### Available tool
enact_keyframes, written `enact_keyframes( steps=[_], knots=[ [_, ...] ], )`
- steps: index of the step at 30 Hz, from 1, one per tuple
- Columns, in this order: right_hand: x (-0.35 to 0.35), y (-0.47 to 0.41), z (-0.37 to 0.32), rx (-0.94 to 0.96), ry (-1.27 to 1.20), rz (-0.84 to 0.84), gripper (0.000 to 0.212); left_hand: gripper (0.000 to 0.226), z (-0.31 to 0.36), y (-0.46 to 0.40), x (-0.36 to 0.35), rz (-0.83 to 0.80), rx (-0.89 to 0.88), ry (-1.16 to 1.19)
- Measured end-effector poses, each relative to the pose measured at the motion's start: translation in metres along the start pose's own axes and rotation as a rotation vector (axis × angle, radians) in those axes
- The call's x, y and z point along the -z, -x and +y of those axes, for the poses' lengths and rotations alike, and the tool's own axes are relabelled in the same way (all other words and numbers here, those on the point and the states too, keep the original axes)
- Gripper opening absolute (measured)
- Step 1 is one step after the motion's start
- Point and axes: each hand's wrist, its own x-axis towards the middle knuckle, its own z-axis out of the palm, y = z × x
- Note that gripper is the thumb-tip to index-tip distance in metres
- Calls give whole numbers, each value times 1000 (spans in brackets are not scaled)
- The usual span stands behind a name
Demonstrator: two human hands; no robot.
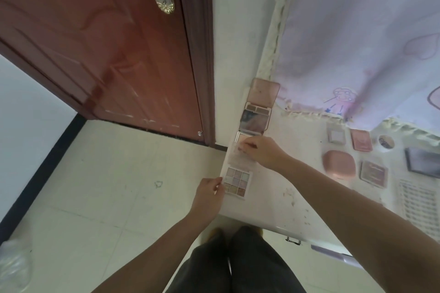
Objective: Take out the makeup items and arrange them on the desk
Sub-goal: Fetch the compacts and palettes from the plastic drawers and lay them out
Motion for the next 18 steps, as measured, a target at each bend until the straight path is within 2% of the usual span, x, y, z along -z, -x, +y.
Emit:
enact_keyframes(
  steps=[2, 5, 7, 9, 11, 15, 18],
  knots=[
    [-1, -2, 0, 0, 16, -1, 38, 37, -2, -6, -1, -19, -4, -26],
    [1, -1, -1, -7, 12, -18, 25, 38, 0, -14, 0, -25, -17, -57],
    [5, 4, 0, -13, 7, 9, 25, 37, 2, -16, 2, 32, -55, -85],
    [12, 10, 4, -16, 26, 62, 29, 33, 9, -16, 2, 131, -155, -115],
    [24, 18, 14, -22, 43, 125, 29, 30, 24, -16, -3, 162, -301, -113],
    [58, 46, 55, -144, 90, 198, 25, 27, 65, -17, -36, -51, -480, -124],
    [84, 69, 97, -261, 175, 247, 19, 31, 94, -22, -71, -244, -465, -160]
  ],
)
